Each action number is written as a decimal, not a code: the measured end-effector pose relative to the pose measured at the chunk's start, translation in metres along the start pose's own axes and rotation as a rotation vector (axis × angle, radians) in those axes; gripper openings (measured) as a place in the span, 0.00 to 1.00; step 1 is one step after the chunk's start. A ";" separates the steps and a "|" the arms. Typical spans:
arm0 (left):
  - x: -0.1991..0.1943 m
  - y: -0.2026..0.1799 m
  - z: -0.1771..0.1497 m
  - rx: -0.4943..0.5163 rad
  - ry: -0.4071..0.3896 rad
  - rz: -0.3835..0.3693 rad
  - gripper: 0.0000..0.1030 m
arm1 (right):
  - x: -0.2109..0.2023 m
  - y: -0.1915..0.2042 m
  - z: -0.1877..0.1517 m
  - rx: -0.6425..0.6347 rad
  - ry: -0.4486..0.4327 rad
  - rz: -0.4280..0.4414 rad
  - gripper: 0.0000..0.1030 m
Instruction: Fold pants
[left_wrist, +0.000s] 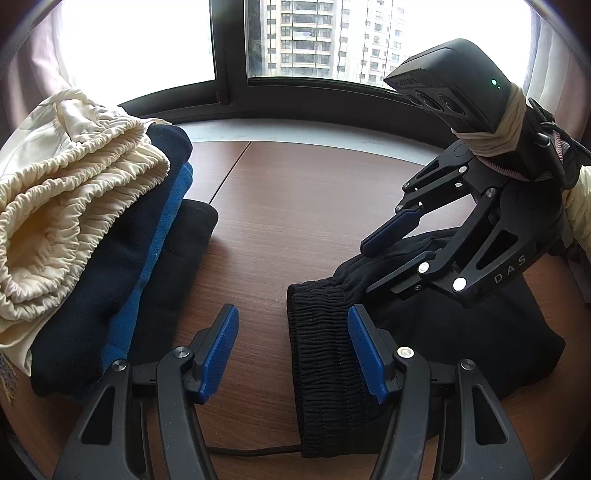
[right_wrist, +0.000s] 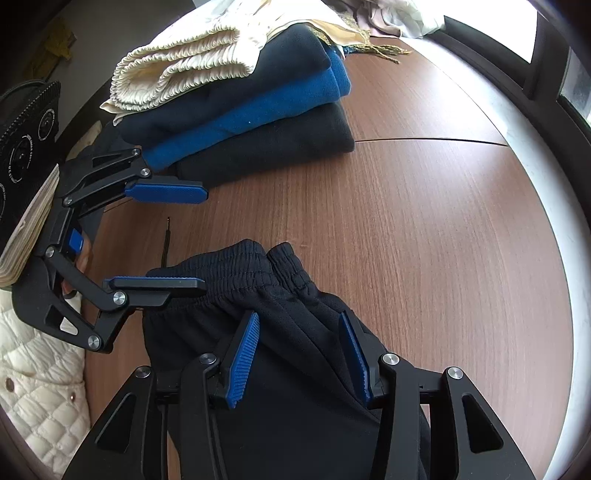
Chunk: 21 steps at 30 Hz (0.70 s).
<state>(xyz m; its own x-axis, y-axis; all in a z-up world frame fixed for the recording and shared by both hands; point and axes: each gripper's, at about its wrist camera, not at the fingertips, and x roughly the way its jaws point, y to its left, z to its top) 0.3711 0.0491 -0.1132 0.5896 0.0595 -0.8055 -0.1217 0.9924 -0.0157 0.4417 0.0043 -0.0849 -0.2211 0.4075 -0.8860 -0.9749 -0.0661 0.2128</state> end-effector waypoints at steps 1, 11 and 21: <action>0.001 -0.001 -0.001 0.003 0.003 0.001 0.59 | 0.002 -0.001 0.000 0.005 0.005 0.005 0.45; 0.001 -0.001 -0.005 0.009 0.003 0.003 0.59 | 0.007 0.012 -0.014 0.034 0.008 0.004 0.10; -0.012 -0.012 0.000 0.024 -0.080 0.027 0.59 | -0.034 0.035 -0.007 -0.055 -0.096 -0.110 0.08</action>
<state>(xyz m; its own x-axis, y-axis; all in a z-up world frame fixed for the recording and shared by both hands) 0.3653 0.0366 -0.1034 0.6481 0.0940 -0.7557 -0.1202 0.9925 0.0204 0.4149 -0.0178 -0.0501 -0.1121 0.5001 -0.8587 -0.9937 -0.0647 0.0920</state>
